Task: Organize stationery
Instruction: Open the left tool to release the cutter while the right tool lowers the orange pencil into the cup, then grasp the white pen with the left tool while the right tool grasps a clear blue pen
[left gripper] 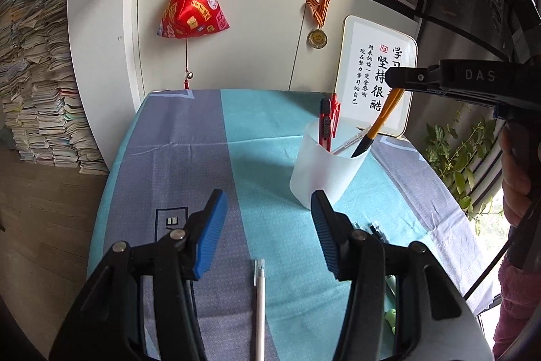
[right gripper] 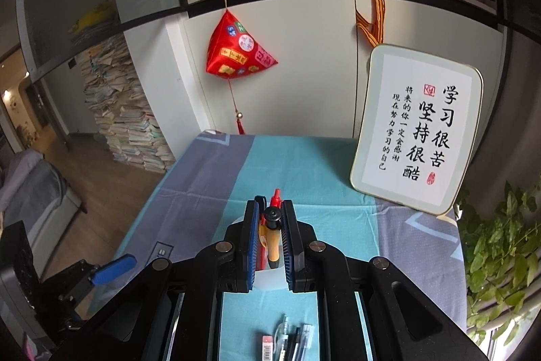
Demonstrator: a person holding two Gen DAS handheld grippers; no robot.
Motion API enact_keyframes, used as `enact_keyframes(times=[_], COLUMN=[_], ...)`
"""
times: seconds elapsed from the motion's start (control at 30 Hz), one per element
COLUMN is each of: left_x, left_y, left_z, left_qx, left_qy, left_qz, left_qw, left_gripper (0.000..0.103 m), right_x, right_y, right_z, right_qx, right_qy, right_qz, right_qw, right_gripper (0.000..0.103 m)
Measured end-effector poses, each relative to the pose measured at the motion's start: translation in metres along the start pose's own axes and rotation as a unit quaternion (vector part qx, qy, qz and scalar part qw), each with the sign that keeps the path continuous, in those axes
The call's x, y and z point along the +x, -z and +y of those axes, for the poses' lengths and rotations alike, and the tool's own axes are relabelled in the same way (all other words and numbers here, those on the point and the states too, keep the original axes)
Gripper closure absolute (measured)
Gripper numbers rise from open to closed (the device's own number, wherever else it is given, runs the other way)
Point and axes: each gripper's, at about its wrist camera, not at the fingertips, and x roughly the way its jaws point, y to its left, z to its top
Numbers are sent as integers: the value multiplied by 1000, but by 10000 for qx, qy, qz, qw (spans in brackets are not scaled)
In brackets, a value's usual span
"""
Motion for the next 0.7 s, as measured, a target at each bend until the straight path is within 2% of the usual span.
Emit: enact_keyframes(times=[0.37, 0.7], left_x=[18, 28], left_y=[26, 41], left_z=[2, -2], left_qx=[33, 188], left_qy=[75, 136], left_qz=[549, 900], left_qw=[9985, 9957], left_gripper=[53, 53], right_x=[27, 10], right_y=[22, 37], right_z=[-10, -11], right_qx=[217, 134], right_qy=[21, 35], right_qz=[477, 413], right_qw=[9986, 9991], right_gripper=[89, 89])
